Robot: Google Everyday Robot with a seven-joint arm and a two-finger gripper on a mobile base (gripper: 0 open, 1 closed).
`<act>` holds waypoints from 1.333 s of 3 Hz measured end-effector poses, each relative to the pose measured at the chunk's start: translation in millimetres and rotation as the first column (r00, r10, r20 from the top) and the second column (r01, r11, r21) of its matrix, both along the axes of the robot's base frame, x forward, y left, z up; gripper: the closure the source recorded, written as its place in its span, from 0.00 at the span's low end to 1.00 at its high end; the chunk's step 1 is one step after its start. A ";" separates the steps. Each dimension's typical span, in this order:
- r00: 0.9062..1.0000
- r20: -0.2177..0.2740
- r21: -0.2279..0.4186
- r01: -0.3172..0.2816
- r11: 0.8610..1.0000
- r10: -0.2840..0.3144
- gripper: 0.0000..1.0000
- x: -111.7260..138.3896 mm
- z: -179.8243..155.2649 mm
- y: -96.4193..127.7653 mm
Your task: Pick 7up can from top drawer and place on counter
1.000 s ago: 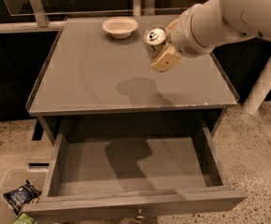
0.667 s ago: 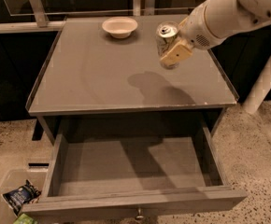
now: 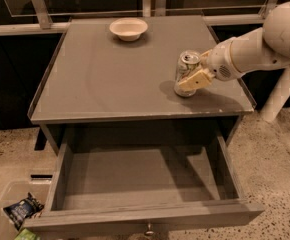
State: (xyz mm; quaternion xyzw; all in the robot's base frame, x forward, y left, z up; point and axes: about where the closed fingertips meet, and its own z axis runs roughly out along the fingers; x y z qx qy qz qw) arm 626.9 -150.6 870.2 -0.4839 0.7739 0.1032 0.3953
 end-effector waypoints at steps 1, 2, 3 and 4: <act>1.000 -0.014 0.015 0.002 1.000 -0.002 1.00 -0.3 -7.3 -1.2; 1.000 -0.014 0.015 0.002 1.000 -0.002 0.84 -0.3 -5.8 -1.3; 1.000 -0.014 0.015 0.002 1.000 -0.002 0.61 -0.3 -5.7 -1.2; 1.000 -0.014 0.015 0.002 1.000 -0.001 0.37 -0.3 -5.7 -1.2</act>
Offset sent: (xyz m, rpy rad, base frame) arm -0.0003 -0.0012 -0.0080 0.0150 0.0136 -0.0017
